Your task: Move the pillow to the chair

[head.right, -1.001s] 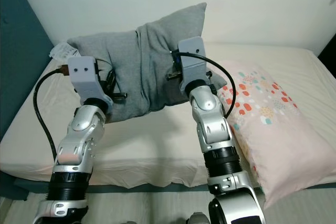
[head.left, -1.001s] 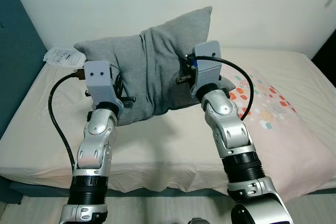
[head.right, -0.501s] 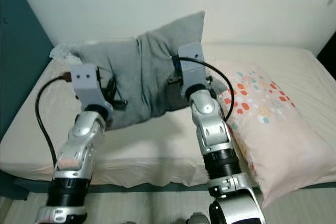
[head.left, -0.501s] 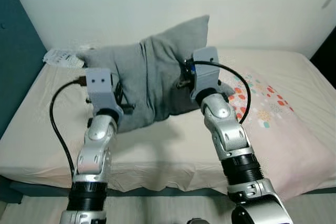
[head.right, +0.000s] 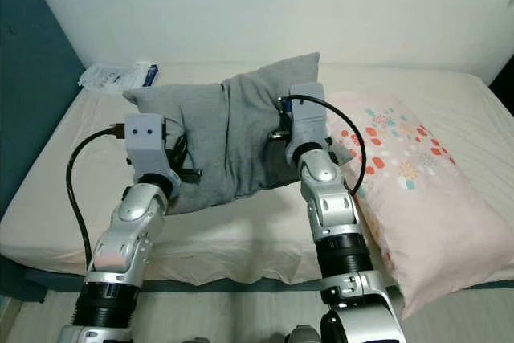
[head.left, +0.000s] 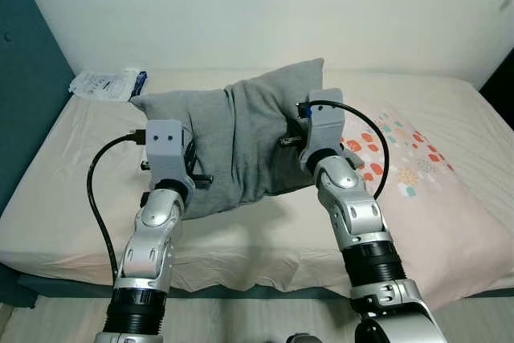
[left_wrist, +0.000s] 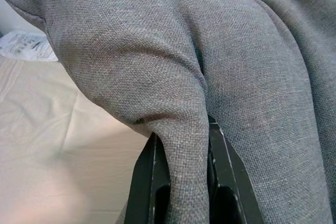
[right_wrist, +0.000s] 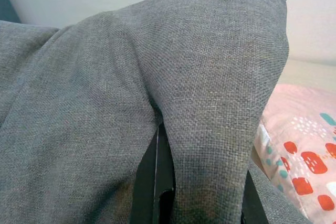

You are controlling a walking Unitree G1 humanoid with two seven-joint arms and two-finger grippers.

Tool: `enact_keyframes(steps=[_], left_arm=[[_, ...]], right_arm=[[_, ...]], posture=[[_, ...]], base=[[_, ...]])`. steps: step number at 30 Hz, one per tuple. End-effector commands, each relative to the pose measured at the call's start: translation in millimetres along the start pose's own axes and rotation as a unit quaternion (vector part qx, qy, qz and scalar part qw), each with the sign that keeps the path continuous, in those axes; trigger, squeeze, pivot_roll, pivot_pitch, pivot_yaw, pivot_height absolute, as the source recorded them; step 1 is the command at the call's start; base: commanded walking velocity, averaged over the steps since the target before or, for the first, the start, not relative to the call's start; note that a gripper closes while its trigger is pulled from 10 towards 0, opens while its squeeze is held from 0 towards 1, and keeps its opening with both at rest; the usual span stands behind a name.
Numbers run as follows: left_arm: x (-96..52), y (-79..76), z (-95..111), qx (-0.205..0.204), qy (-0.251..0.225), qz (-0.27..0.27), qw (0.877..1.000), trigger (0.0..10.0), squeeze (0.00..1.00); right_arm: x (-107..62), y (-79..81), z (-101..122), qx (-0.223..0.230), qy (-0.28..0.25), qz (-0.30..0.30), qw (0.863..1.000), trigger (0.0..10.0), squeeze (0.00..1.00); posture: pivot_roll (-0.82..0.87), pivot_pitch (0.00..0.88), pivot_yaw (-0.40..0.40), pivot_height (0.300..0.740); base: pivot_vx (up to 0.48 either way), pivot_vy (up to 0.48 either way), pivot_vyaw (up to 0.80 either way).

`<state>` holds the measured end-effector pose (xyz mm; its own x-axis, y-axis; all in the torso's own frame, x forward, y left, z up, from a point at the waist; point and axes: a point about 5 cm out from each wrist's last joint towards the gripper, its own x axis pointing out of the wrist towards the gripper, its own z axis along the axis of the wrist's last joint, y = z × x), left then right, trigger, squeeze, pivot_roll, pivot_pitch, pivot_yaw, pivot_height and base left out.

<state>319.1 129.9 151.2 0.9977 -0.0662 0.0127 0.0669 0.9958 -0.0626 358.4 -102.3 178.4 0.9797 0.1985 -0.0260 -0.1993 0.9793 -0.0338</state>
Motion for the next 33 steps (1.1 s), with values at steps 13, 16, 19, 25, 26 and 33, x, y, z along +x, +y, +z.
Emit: enact_keyframes(steps=[13,16,19,25,26,33], left_arm=[[-0.6,-10.7,8.6,0.009,-0.021,-0.03,0.999,10.0,0.0],[-0.9,-11.4,8.4,0.01,-0.021,-0.031,0.999,10.0,0.0],[-1.2,-12.2,8.0,0.01,-0.02,-0.032,0.999,10.0,0.0],[-1.5,-13.3,8.0,0.01,-0.02,-0.032,0.999,10.0,0.0],[-1.5,-13.3,8.0,0.01,-0.02,-0.032,0.999,10.0,0.0],[-1.0,-11.5,7.9,0.011,-0.019,-0.03,0.999,10.0,0.0]], right_arm=[[-1.2,13.1,-3.4,0.006,0.01,0.025,1.0,10.0,0.0],[-1.6,13.2,-3.5,0.003,0.01,0.026,1.0,10.0,0.0],[-2.0,13.3,-3.6,-0.001,0.01,0.027,1.0,10.0,0.0],[-2.3,12.7,-3.4,-0.001,0.01,0.028,1.0,10.0,0.0],[-2.3,12.7,-3.4,-0.001,0.01,0.028,1.0,10.0,0.0],[-1.5,14.6,-3.6,-0.001,0.012,0.03,0.999,10.0,0.0]], posture=[[0.0,0.132,-0.028,0.74],[0.0,0.13,-0.029,0.74],[0.0,0.126,-0.029,0.74],[0.0,0.124,-0.03,0.74],[0.0,0.124,-0.03,0.74],[0.0,0.124,-0.032,0.74]], base=[[0.0,0.0,-0.8],[0.0,0.0,-0.8],[0.0,0.0,-0.8],[0.0,0.0,-0.8],[0.0,0.0,-0.8],[0.0,0.0,-0.8]])
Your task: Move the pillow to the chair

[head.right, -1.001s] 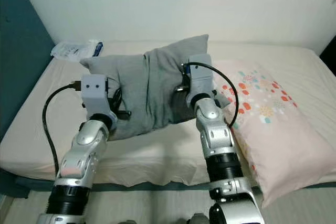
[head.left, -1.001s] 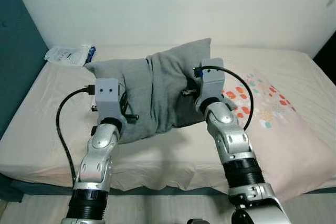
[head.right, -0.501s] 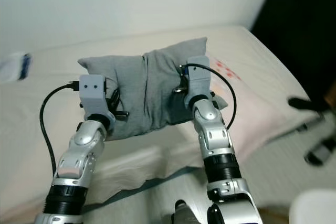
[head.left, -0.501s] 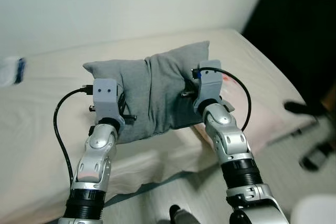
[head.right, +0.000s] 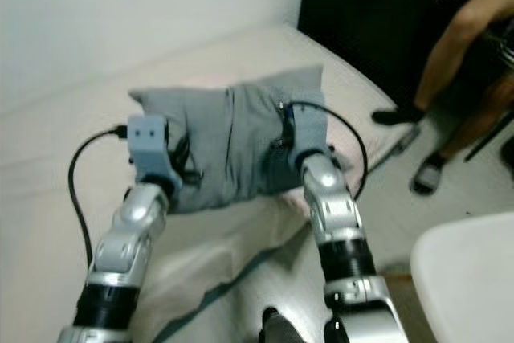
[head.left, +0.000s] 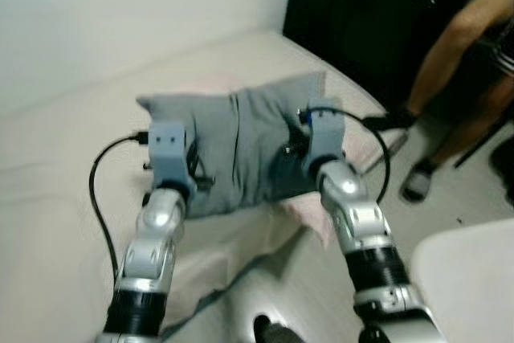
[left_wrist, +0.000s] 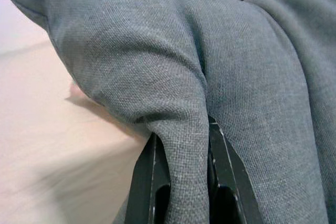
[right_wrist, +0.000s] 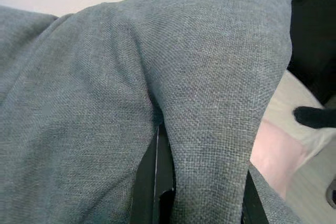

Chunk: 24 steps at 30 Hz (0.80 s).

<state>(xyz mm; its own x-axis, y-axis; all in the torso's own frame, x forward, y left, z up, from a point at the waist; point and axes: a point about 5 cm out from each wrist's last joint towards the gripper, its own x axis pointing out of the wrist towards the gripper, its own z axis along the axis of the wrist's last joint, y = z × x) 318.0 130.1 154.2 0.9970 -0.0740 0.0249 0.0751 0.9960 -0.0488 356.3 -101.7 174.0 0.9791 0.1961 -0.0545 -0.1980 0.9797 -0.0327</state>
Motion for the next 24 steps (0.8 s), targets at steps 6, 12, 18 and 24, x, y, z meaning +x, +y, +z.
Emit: enact_keyframes(steps=[6,12,18,24], left_arm=[[0.1,-8.9,3.6,0.007,-0.01,-0.021,1.0,10.0,0.0],[0.1,-8.3,2.9,0.01,-0.007,-0.019,1.0,10.0,0.0],[0.1,-8.4,2.6,0.009,-0.005,-0.021,1.0,10.0,0.0],[-4.2,-10.5,-3.1,0.021,0.006,-0.034,0.999,10.0,0.0]], right_arm=[[0.6,14.6,0.3,-0.004,0.0,0.033,0.999,10.0,0.0],[0.5,11.6,-0.4,-0.017,0.001,0.022,1.0,10.0,0.0],[0.7,10.3,0.8,-0.014,-0.003,0.022,1.0,10.0,0.0],[0.2,7.2,3.7,-0.006,-0.013,0.01,1.0,10.0,0.0]], posture=[[0.0,0.13,-0.036,0.74],[0.0,0.136,-0.034,0.74],[0.01,0.139,-0.029,0.74],[0.01,0.139,-0.001,0.74]], base=[[0.0,0.0,-0.8],[0.0,0.0,-0.8],[0.0,0.0,-0.8],[0.0,0.0,-0.8]])
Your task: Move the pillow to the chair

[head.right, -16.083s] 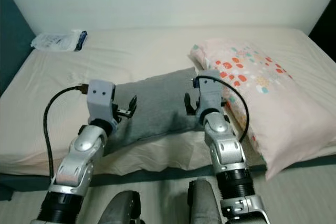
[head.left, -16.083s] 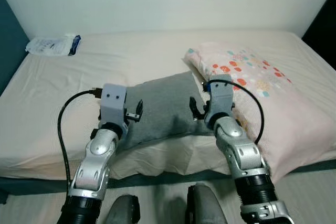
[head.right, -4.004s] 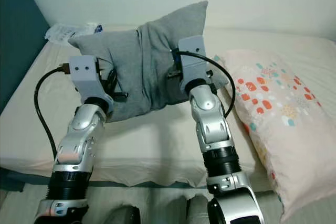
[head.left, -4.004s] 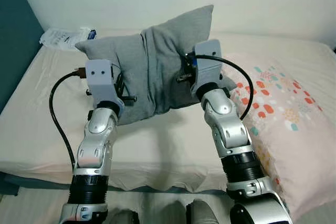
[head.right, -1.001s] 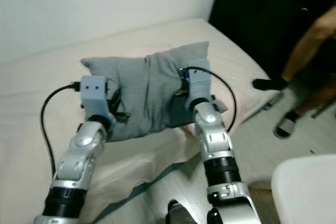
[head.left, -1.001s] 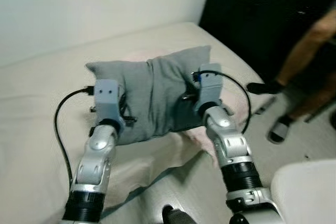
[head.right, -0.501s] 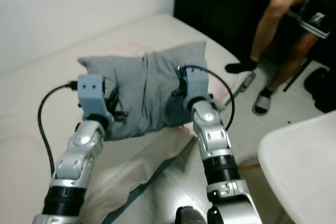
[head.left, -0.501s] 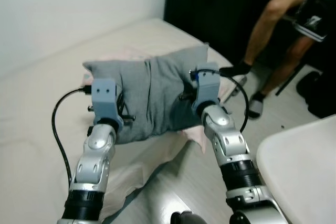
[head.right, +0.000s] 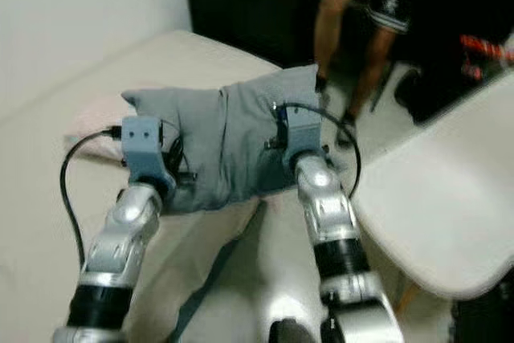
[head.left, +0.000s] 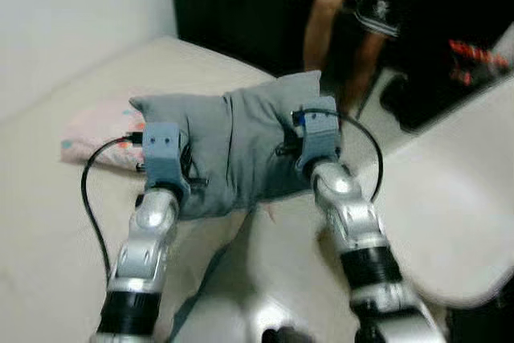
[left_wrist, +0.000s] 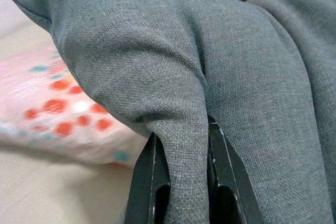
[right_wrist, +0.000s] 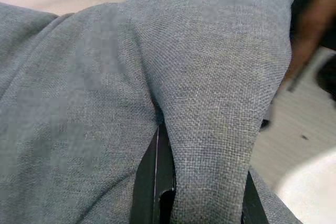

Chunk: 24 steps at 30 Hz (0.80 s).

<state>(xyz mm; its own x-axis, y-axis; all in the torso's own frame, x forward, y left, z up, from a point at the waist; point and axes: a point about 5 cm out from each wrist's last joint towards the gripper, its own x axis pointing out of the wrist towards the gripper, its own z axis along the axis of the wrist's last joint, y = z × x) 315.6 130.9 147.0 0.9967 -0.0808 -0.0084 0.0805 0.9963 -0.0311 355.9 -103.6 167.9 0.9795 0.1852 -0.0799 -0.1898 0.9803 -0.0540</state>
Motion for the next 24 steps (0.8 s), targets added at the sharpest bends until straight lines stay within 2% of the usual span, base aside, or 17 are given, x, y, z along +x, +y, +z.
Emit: enact_keyframes(steps=[1,6,15,24], left_arm=[[-2.9,-11.7,2.4,0.019,-0.009,-0.034,0.999,10.0,0.0],[-5.1,-9.9,-1.8,0.013,-0.003,-0.035,0.999,10.0,0.0],[-2.1,-11.8,0.1,0.003,0.001,-0.034,0.999,10.0,0.0],[-1.3,-14.4,1.5,0.009,-0.004,-0.041,0.999,10.0,0.0]], right_arm=[[0.2,8.4,10.1,0.007,-0.027,0.012,1.0,10.0,0.0],[-2.1,8.0,6.7,0.017,-0.023,-0.002,1.0,10.0,0.0],[-2.3,7.0,7.6,0.008,-0.025,-0.002,1.0,10.0,0.0],[-1.4,10.2,9.7,0.021,-0.033,0.007,0.999,10.0,0.0]], posture=[[0.02,0.14,0.001,0.74],[0.02,0.143,0.013,0.74],[0.02,0.139,0.011,0.74],[0.02,0.138,0.01,0.74]], base=[[0.0,0.0,-0.8],[0.0,0.0,-0.8],[0.0,0.0,-0.8],[0.0,0.0,-0.8]])
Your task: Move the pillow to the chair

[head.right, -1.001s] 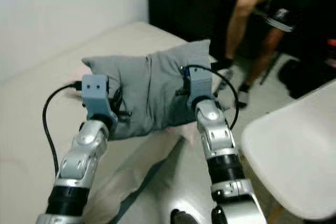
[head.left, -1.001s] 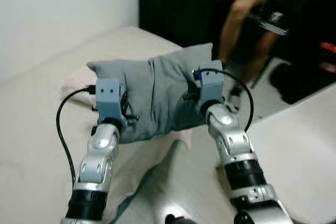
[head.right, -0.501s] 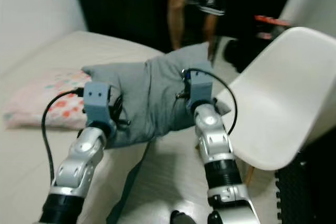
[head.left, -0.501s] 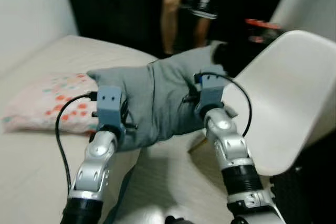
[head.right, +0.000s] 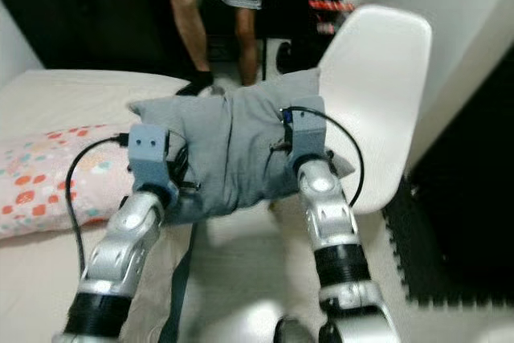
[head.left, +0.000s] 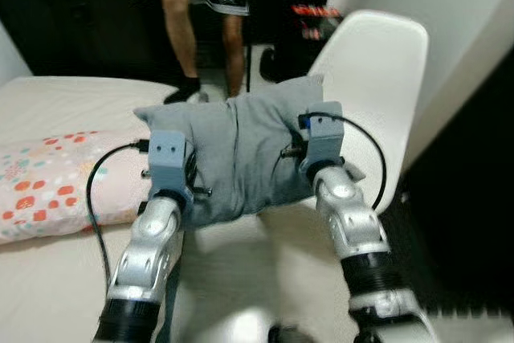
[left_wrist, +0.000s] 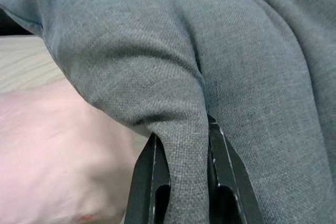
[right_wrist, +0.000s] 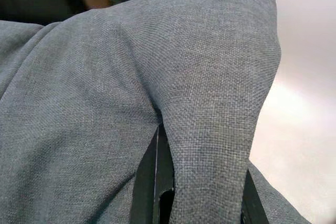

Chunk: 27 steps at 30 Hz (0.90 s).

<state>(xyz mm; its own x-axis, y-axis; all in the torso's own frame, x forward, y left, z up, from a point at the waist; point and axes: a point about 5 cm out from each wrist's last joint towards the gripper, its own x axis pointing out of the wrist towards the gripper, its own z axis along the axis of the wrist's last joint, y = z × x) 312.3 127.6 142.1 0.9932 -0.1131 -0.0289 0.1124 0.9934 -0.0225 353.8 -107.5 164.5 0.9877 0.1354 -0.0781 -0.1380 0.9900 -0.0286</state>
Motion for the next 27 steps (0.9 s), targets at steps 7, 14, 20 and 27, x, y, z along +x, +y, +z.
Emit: enact_keyframes(steps=[7,14,20,27], left_arm=[[1.8,-11.2,6.6,0.007,-0.015,-0.026,1.0,10.0,0.0],[2.5,-11.7,7.2,0.008,-0.017,-0.025,1.0,10.0,0.0],[2.9,-11.4,7.0,0.01,-0.015,-0.024,1.0,10.0,0.0],[4.0,-11.6,7.1,0.01,-0.016,-0.024,1.0,10.0,0.0]], right_arm=[[-0.4,13.6,11.9,0.007,-0.031,0.032,0.999,10.0,0.0],[-0.8,13.2,11.1,0.006,-0.031,0.029,0.999,10.0,0.0],[-0.7,12.9,10.0,0.008,-0.027,0.026,0.999,10.0,0.0],[-0.8,9.4,7.7,0.037,-0.014,0.013,0.999,10.0,0.0]], posture=[[0.02,0.137,0.015,0.74],[0.03,0.138,0.014,0.74],[0.03,0.137,0.015,0.74],[0.02,0.135,0.014,0.74]], base=[[0.0,0.0,-0.8],[0.0,0.0,-0.8],[0.0,0.0,-0.8],[0.0,0.0,-0.8]])
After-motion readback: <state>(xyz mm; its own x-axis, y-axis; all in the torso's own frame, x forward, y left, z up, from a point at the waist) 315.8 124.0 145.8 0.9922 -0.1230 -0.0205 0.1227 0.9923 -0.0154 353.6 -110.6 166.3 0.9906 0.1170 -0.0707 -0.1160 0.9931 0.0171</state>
